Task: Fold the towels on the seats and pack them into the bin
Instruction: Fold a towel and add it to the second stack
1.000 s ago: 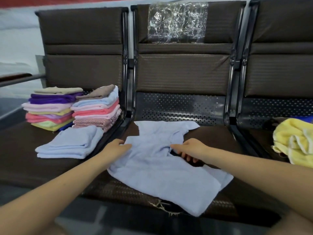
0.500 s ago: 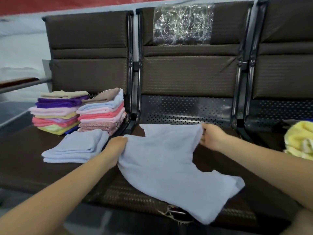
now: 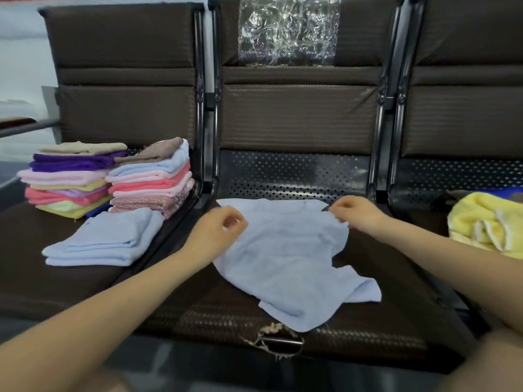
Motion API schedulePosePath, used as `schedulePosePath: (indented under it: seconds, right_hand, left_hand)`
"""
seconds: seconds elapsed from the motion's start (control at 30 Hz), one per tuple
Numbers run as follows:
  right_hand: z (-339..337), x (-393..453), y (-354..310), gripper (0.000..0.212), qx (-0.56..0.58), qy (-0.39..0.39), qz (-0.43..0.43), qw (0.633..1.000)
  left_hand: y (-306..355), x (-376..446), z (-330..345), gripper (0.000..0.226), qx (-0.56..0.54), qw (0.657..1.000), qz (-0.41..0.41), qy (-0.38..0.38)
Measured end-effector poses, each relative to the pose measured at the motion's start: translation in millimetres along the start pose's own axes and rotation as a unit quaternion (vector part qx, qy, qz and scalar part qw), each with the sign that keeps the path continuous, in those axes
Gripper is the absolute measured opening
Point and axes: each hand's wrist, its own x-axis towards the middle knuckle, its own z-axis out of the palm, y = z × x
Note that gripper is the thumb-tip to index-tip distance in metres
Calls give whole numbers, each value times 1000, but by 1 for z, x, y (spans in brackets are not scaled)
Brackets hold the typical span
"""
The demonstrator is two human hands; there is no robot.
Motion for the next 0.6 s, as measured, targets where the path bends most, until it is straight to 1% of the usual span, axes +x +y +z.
schedulePosePath:
  seconds: [0.03,0.07,0.1,0.13,0.17,0.2,0.23,0.27,0.3,0.37,0.4,0.43,0.47,0.5,0.53,0.57,0.6]
  right_hand:
    - [3,-12,-6,23,-26,-82,-54,995]
    - [6,-24,-13,20,-31,-166,-84,982]
    - [8,-34,-17,19,-30,-245,-96,964]
    - [11,-41,-19,19,-46,-309,-102,944]
    - [15,-46,-18,20,-83,-361,-106,923]
    - [18,-50,-16,21,-124,-392,-111,905]
    - [21,-51,-11,21,-157,-407,-113,892]
    - [25,-50,-7,20,-171,-409,-116,889]
    - [27,-49,-4,18,-164,-411,-117,889]
    - [30,-45,-1,13,-135,-415,-114,893]
    - [30,-44,-1,11,-123,-398,-114,902]
    - [29,-43,-4,12,-99,-370,-116,917]
    - [28,-41,-7,15,-50,-339,-114,933]
    - [30,-37,-10,18,36,-317,-99,943]
    - [32,-35,-14,18,143,-304,-66,940]
    - [35,-33,-18,16,236,-297,-28,925]
    - [37,-31,-24,15,288,-292,5,912]
  left_hand:
    - [10,-14,4,18,-17,996,30,-80]
    - [17,-28,7,20,-26,985,46,-161]
    - [22,-42,12,25,-24,972,60,-225]
    - [22,-54,16,31,-1,962,85,-260]
    - [19,-62,21,37,39,955,124,-268]
    - [17,-68,25,41,75,949,164,-260]
    - [14,-70,28,41,85,947,188,-248]
    - [12,-70,29,39,68,948,194,-242]
    - [10,-69,31,35,44,950,194,-241]
    - [12,-64,33,26,3,957,167,-236]
    - [15,-61,33,18,-35,963,130,-233]
    - [18,-56,34,17,-87,969,75,-218]
    - [22,-50,33,20,-135,974,14,-181]
    - [26,-41,32,23,-178,972,-50,-143]
    - [27,-30,31,25,-207,966,-105,-117]
    - [28,-21,30,27,-226,955,-155,-109]
    - [28,-13,29,29,-224,947,-202,-113]
